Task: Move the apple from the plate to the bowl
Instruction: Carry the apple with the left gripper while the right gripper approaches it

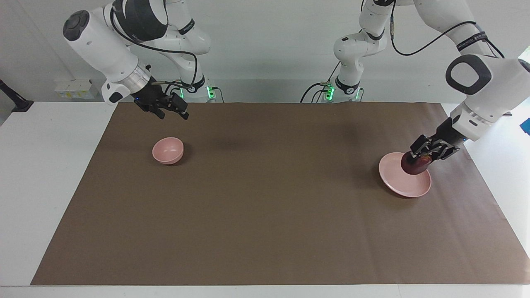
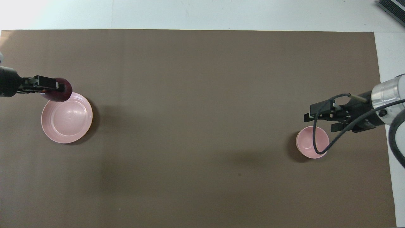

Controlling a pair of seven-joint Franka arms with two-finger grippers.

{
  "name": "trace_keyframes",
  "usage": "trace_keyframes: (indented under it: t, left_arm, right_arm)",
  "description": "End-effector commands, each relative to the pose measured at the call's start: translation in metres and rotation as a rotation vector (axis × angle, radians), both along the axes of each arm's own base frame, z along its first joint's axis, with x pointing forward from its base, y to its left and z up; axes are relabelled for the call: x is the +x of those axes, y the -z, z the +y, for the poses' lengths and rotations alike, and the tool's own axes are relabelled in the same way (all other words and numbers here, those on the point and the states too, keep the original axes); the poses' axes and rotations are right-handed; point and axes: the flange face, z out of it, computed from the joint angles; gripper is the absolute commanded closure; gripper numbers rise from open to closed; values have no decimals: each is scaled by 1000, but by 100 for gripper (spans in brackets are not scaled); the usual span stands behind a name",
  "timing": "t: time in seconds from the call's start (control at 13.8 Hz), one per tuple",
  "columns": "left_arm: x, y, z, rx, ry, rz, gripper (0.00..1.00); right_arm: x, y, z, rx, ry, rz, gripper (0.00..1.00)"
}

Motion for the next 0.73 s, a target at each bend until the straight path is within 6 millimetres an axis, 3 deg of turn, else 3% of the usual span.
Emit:
trace_keyframes:
  t: [0.0,0.29,0.44,0.65]
  left_arm:
    - [-20,-32,-15,-96,22,2,100]
    - [-33,-61,-49,-306,32,-10,100]
    - [-46,-71,-75,-385,85,27,100]
    - [-57,-69,-93,-422,121,63,100]
  right_arm:
    - [-6,19,12,99,119,39,0]
    - [-5,19,70,113,234,62,0]
    - [-5,14,99,143,335,84,0]
    - [-4,8,129,187,491,141,0]
